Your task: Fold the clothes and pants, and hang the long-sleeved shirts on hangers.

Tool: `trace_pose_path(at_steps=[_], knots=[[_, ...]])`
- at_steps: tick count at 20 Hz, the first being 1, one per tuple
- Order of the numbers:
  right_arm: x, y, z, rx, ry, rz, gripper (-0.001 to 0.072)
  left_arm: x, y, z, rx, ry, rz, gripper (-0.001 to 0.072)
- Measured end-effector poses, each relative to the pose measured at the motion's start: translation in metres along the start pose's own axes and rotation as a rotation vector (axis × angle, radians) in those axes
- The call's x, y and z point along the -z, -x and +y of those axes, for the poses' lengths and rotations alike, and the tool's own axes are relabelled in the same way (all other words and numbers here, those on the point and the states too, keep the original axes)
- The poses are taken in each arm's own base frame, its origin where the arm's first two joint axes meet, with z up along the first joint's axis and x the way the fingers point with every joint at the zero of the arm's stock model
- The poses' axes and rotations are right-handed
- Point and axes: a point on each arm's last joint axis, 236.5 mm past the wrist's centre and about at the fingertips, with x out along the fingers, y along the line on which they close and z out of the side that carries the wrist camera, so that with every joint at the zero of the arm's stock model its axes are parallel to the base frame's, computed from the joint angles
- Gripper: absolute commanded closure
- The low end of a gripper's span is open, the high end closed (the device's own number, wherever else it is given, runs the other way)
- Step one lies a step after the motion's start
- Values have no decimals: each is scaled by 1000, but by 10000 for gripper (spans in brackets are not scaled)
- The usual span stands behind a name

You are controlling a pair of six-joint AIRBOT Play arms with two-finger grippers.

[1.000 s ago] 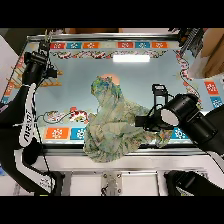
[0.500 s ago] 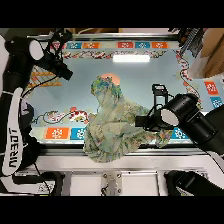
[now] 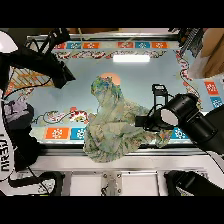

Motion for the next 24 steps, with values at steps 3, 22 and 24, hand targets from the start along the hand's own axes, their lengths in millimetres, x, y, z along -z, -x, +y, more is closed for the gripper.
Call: trace_pose_path(at_steps=[3, 22, 24], knots=[[0, 0, 0, 0, 0, 0, 699, 32, 1, -15, 126, -103, 37, 698], [0, -2, 0, 3, 1, 4, 699, 158, -53, -84, 441, -38, -136, 698], [0, -2, 0, 5, 1, 5, 699, 167, -60, -89, 455, -41, -104, 698]])
